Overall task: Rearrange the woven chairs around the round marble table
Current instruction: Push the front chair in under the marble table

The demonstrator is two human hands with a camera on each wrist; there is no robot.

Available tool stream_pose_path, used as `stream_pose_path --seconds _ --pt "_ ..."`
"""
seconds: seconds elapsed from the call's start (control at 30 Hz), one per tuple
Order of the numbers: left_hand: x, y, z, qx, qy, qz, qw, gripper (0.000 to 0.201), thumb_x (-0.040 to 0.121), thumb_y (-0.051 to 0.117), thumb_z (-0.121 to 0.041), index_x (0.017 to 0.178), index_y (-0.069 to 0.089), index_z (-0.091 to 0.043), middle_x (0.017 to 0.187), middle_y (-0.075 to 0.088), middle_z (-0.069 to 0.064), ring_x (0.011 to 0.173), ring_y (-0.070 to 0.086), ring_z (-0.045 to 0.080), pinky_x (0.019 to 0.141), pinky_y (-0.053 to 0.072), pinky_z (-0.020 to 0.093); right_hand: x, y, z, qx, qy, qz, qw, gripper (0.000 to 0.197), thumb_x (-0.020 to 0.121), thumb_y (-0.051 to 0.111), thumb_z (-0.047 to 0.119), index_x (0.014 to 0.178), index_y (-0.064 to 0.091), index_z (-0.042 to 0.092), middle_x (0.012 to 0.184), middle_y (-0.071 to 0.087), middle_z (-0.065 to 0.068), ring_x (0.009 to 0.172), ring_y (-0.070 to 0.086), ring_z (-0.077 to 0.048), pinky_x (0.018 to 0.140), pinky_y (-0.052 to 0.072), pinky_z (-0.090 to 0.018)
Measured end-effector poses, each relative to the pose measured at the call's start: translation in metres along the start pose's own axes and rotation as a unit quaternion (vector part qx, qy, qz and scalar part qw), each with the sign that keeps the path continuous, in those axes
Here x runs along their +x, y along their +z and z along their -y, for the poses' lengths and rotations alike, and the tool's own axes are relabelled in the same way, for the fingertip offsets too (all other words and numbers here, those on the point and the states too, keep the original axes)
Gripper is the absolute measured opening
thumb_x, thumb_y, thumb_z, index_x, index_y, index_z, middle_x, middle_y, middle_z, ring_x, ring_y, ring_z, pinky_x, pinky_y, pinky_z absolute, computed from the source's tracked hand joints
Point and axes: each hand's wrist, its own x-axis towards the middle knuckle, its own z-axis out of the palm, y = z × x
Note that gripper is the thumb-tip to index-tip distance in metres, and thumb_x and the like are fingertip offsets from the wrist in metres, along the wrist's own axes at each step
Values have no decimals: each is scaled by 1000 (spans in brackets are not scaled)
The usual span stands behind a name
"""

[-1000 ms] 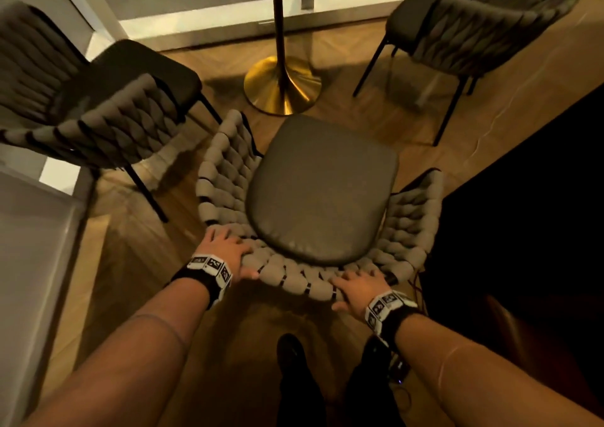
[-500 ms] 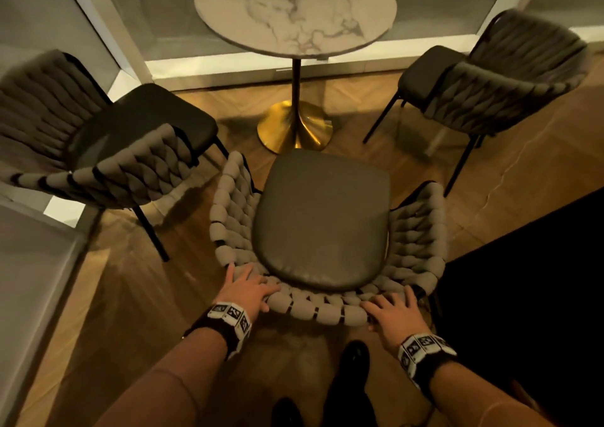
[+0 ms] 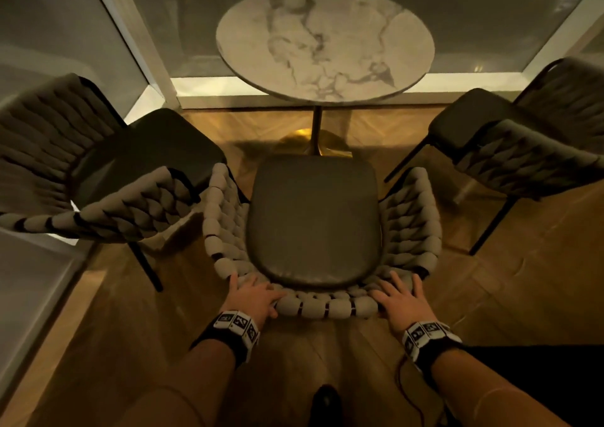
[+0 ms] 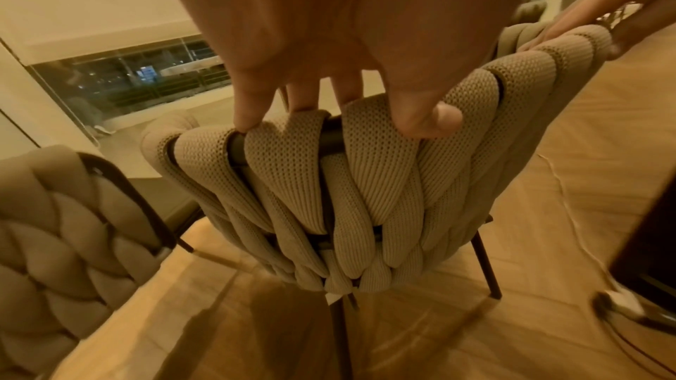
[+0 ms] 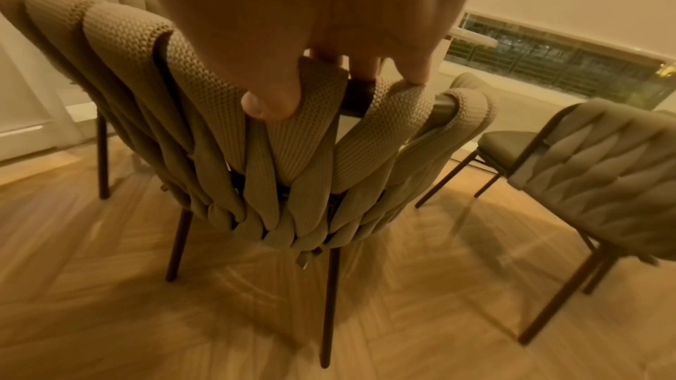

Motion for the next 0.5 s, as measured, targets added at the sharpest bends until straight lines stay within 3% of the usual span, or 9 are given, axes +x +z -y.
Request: stream_pose_path --seconds 0.1,0.5 --pt "30 -23 4 2 -2 3 1000 55 94 49 -32 142 28 -46 152 36 -4 143 21 28 113 -1 67 29 -21 -13 1 -9 -13 1000 54 95 46 22 144 26 36 159 18 5 148 -3 -26 112 -11 -62" --pt "94 -77 12 -9 -16 27 999 54 93 51 -37 141 30 -47 150 39 -3 141 25 26 113 0 67 95 -61 -40 7 -24 -28 999 57 94 49 24 143 25 41 160 12 7 148 -5 -26 111 -11 -64"
